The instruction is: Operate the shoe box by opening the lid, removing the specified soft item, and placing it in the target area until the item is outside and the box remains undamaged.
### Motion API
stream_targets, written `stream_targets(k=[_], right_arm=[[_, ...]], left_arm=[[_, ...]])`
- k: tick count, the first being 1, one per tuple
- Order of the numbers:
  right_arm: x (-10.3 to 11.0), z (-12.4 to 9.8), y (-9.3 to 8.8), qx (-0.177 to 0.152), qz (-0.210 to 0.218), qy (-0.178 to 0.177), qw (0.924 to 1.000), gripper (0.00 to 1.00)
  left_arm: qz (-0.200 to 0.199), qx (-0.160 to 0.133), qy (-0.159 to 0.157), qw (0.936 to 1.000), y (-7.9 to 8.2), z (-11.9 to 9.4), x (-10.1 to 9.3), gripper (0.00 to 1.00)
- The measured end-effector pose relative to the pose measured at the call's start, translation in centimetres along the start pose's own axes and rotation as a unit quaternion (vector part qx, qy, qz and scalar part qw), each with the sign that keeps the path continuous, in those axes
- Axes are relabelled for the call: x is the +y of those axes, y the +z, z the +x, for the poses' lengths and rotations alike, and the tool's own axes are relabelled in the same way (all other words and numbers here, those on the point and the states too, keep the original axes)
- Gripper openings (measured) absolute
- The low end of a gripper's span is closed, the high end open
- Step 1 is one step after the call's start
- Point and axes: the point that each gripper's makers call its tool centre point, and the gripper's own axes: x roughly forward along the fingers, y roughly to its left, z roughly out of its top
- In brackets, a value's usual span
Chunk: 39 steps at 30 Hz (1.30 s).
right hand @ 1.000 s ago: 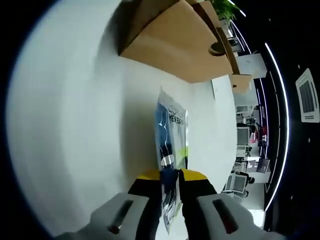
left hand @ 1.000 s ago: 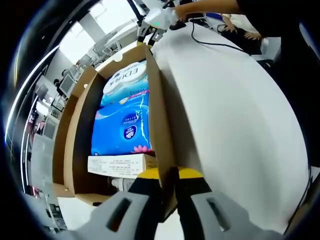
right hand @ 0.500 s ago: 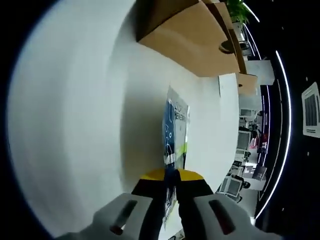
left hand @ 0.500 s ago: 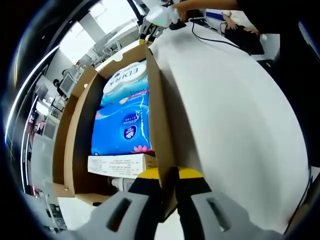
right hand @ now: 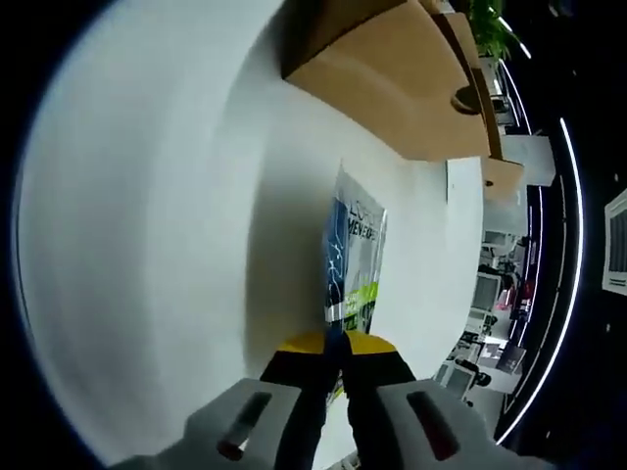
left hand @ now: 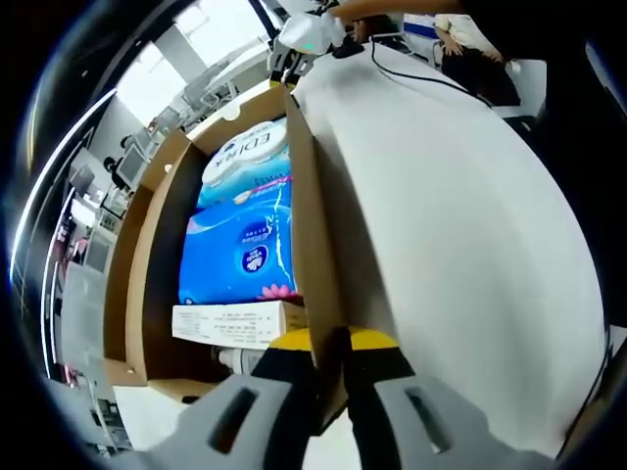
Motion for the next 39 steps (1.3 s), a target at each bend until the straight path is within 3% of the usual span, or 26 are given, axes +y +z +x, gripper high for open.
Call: stream_targets(k=[7, 19, 22, 34, 39], right_arm=[[0.2, -0.2, -0.3, 0.005, 0.017, 0.009, 0.9998, 0.06], [0.8, -1.5, -1.0, 0.012, 0.011, 0.021, 0.9997, 0.09], [1.8, -1.2, -1.3, 0.021, 0.03, 0.052, 0.998, 0.1], [3.8, -3.1, -2.9, 0.034, 0.066, 0.067, 0.995, 0.14], [3.1, -4.8, -2.1, -0.001, 0.138, 0.05, 0.9892, 0.14]], left_arm=[[0.0, 0.001, 0.0, 1.0, 0.0, 0.0, 0.0, 0.08], [0.004, 0.005, 0.002, 1.0, -0.1, 0.0, 0.0, 0.08], [0.004, 0.008, 0.003, 1.0, -0.1, 0.0, 0.0, 0.08], [0.005, 0.011, 0.005, 0.9999, -0.1, 0.0, -0.1, 0.09], [0.005, 0.012, 0.005, 0.9999, -0.1, 0.0, 0.0, 0.09]])
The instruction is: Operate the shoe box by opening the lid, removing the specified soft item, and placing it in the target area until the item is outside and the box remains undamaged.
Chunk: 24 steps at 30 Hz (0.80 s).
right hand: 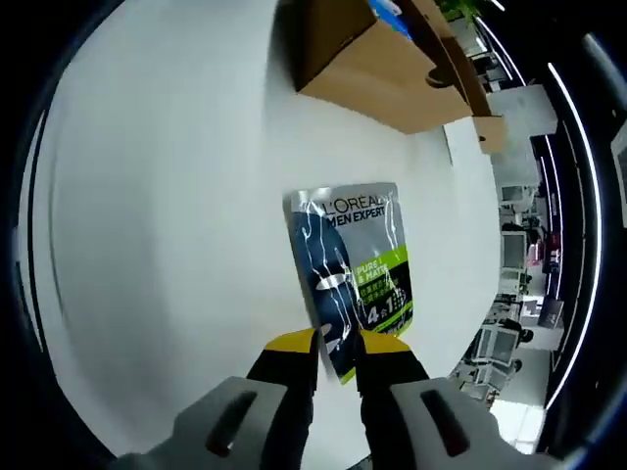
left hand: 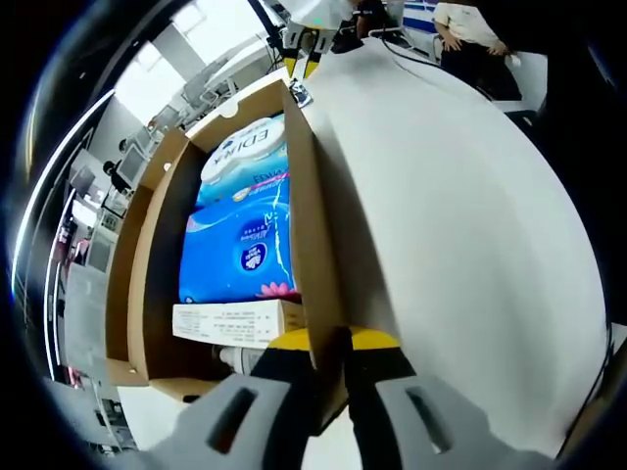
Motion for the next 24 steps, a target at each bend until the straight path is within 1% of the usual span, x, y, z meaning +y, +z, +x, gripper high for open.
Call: stream_targets(k=[2, 3, 4, 5, 6, 7, 8, 9, 10, 11, 12, 13, 14, 15, 16, 17, 19, 21, 22, 23, 24], right_arm=[[-0.5, -0.4, 1.2, -0.038, 0.051, -0.004, 0.9979, 0.13], [-0.9, -0.6, 1.7, -0.057, 0.09, -0.005, 0.9943, 0.13], [-1.6, -0.8, 2.4, -0.082, 0.16, -0.008, 0.9836, 0.14], [-1.9, -0.9, 2.6, -0.092, 0.193, -0.011, 0.9767, 0.14], [-2.5, -0.8, 2.9, -0.11, 0.24, -0.017, 0.9643, 0.16], [-2.9, -0.5, 3.2, -0.125, 0.271, -0.02, 0.9542, 0.16], [-3.1, -0.1, 3.3, -0.139, 0.307, -0.018, 0.9413, 0.17], [-3.1, 0.3, 3.3, -0.143, 0.331, -0.015, 0.9326, 0.17], [-3.3, 0.8, 3.2, -0.151, 0.357, -0.015, 0.9218, 0.16], [-3.3, 1.0, 3.1, -0.152, 0.367, -0.015, 0.9177, 0.16], [-3.5, 1.6, 2.9, -0.158, 0.398, -0.014, 0.9037, 0.16], [-3.6, 2.1, 2.7, -0.16, 0.424, -0.012, 0.8915, 0.16], [-3.6, 2.8, 2.4, -0.16, 0.468, -0.004, 0.8688, 0.17], [-3.5, 3.3, 2.1, -0.155, 0.497, 0.004, 0.8536, 0.17], [-3.4, 3.8, 1.8, -0.149, 0.52, 0.01, 0.8411, 0.17], [-3.7, 4.4, 1.4, -0.151, 0.539, 0.006, 0.8286, 0.18], [-4.3, 4.9, 1.5, -0.171, 0.55, -0.012, 0.8177, 0.18], [-4.2, 5.7, 1.5, -0.169, 0.541, -0.014, 0.8236, 0.18], [-3.8, 6.2, 1.4, -0.161, 0.541, -0.009, 0.8256, 0.2], [-3.2, 6.7, 1.2, -0.147, 0.538, 0.0, 0.8302, 0.2], [-3.8, 6.2, 1.5, -0.169, 0.545, -0.01, 0.821, 0.21]], left_arm=[[0.001, 0.001, 0.0, 1.0, 0.0, 0.0, 0.0, 0.09], [0.001, 0.001, 0.0, 1.0, 0.0, 0.0, 0.0, 0.09], [0.002, 0.002, 0.001, 1.0, 0.0, 0.0, 0.0, 0.09], [0.001, 0.002, 0.001, 1.0, 0.0, 0.0, 0.0, 0.09], [0.001, 0.002, 0.001, 1.0, 0.0, 0.0, 0.0, 0.09], [0.001, 0.002, 0.001, 1.0, 0.0, 0.0, 0.0, 0.09], [0.001, 0.002, 0.001, 1.0, 0.0, 0.0, 0.1, 0.09], [0.001, 0.002, 0.002, 1.0, 0.0, 0.0, 0.1, 0.09], [0.001, 0.002, 0.002, 1.0, 0.0, 0.0, 0.0, 0.09], [0.001, 0.002, 0.002, 1.0, 0.0, 0.0, 0.0, 0.09], [0.001, 0.002, 0.002, 1.0, 0.0, 0.0, 0.0, 0.09], [0.001, 0.002, 0.002, 1.0, 0.0, 0.0, 0.1, 0.09], [0.001, 0.002, 0.002, 1.0, 0.0, 0.0, 0.1, 0.09], [0.001, 0.002, 0.002, 1.0, 0.0, 0.0, 0.1, 0.09], [0.002, 0.002, 0.002, 1.0, 0.0, 0.0, 0.1, 0.09], [0.001, 0.002, 0.002, 1.0, 0.0, 0.0, 0.1, 0.09], [0.001, 0.001, 0.002, 1.0, 0.0, 0.0, 0.1, 0.09], [0.001, 0.0, 0.002, 1.0, 0.0, 0.0, 0.1, 0.09], [0.001, 0.0, 0.002, 1.0, 0.0, 0.1, 0.1, 0.09], [0.001, 0.0, 0.002, 1.0, 0.0, 0.1, 0.1, 0.09], [0.001, 0.0, 0.002, 1.0, 0.0, 0.1, 0.1, 0.09]])
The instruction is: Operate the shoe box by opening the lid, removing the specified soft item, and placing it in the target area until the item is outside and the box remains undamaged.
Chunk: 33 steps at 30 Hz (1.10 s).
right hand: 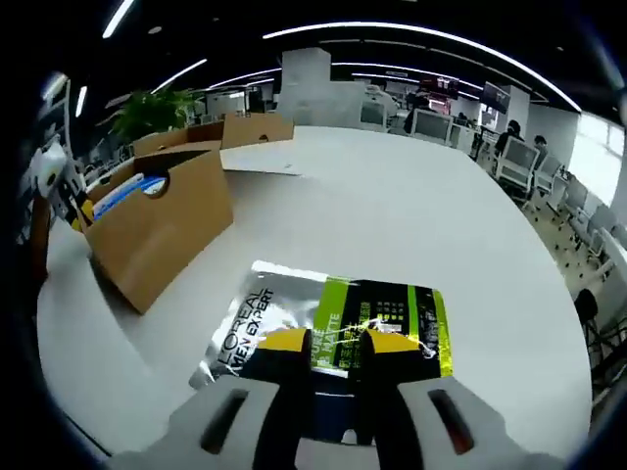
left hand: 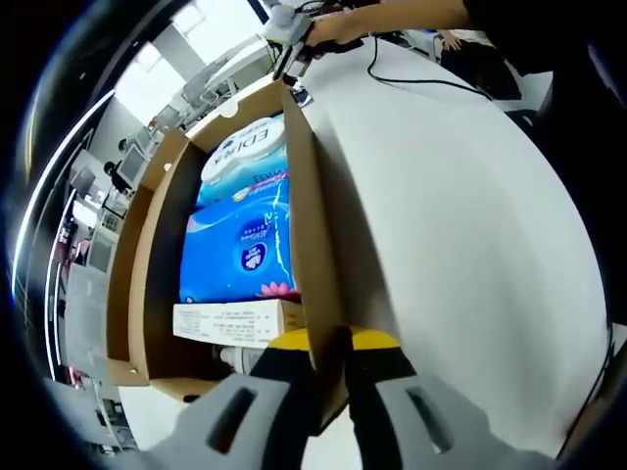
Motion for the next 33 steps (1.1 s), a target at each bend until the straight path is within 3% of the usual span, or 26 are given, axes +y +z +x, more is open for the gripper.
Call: stream_targets(k=[3, 13, 18, 20, 24, 33], right_arm=[[0.0, -0.2, 0.2, -0.018, 0.032, 0.003, 0.9993, 0.2], [0.3, -0.3, 0.1, -0.055, 0.04, -0.002, 0.9977, 0.22], [-0.6, -0.4, -0.1, -0.057, 0.044, -0.043, 0.9965, 0.38], [-0.7, -0.3, 0.0, -0.08, 0.068, -0.041, 0.9936, 0.4], [-0.9, 0.0, -0.1, -0.101, 0.057, -0.054, 0.9918, 0.41], [-1.3, 0.4, 0.3, -0.097, 0.054, -0.051, 0.9925, 0.43]], left_arm=[[0.0, 0.001, 0.0, 1.0, 0.0, 0.0, 0.0, 0.09], [0.001, 0.005, 0.001, 1.0, -0.1, 0.0, 0.0, 0.09], [0.0, 0.005, 0.003, 1.0, -0.1, 0.0, -0.1, 0.09], [0.0, 0.007, 0.004, 1.0, -0.1, 0.1, -0.1, 0.1], [0.01, 0.023, 0.008, 0.9997, -0.4, 0.2, -0.3, 0.1], [0.003, 0.02, 0.01, 0.9997, -0.5, 0.1, -0.1, 0.11]])
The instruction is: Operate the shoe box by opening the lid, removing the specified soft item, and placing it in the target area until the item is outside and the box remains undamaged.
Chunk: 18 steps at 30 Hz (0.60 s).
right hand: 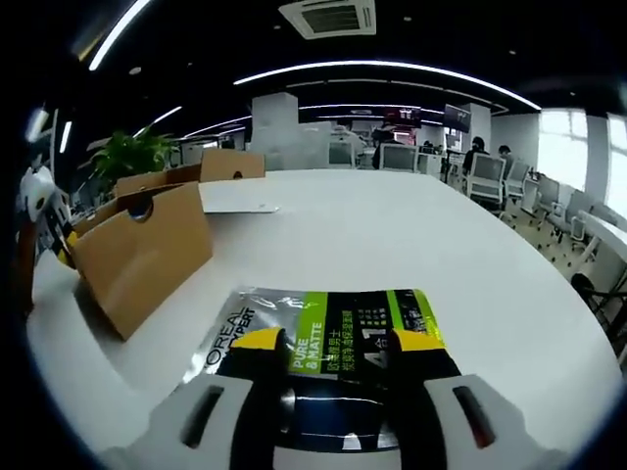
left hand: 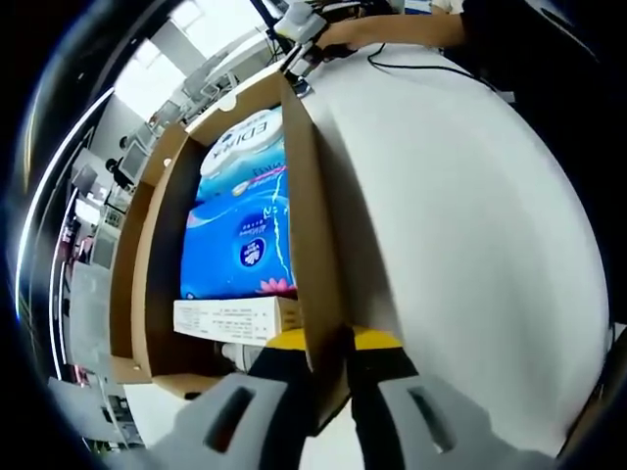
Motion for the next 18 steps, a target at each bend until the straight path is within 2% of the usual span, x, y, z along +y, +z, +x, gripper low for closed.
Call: stream_targets(k=[2, 5, 7, 9, 11, 12, 15, 16, 18], right_arm=[[0.0, 0.1, 0.1, 0.006, -0.006, 0.004, 1.0, 0.44], [0.1, -0.6, 0.2, 0.025, 0.004, 0.009, 0.9996, 0.51], [0.8, -1.5, 0.7, 0.018, 0.015, 0.025, 0.9994, 0.51], [1.4, -2.8, 0.3, 0.028, -0.001, 0.037, 0.9989, 0.51], [1.4, -3.6, -0.7, 0.052, -0.039, 0.035, 0.9973, 0.51], [1.3, -3.8, -1.0, 0.057, -0.045, 0.032, 0.9968, 0.52], [1.5, -3.5, -1.8, 0.052, -0.032, 0.032, 0.9976, 0.53], [1.5, -3.4, -1.6, 0.043, -0.029, 0.032, 0.9981, 0.54], [1.4, -3.3, -1.6, 0.045, -0.021, 0.027, 0.9984, 0.54]], left_arm=[[-0.002, -0.001, 0.002, 1.0, 0.0, 0.0, 0.1, 0.11], [-0.004, -0.001, 0.002, 1.0, 0.0, -0.1, 0.1, 0.11], [-0.004, 0.0, 0.002, 1.0, 0.0, -0.1, 0.2, 0.11], [-0.003, -0.001, 0.001, 1.0, 0.0, -0.1, 0.2, 0.11], [-0.001, -0.004, -0.001, 1.0, 0.0, -0.1, 0.2, 0.11], [-0.002, -0.005, -0.001, 1.0, 0.0, -0.1, 0.2, 0.11], [-0.001, -0.002, -0.003, 1.0, 0.1, -0.1, 0.1, 0.11], [-0.001, -0.001, -0.002, 1.0, 0.1, 0.0, 0.1, 0.11], [0.006, 0.002, -0.002, 1.0, 0.1, 0.0, 0.1, 0.11]])
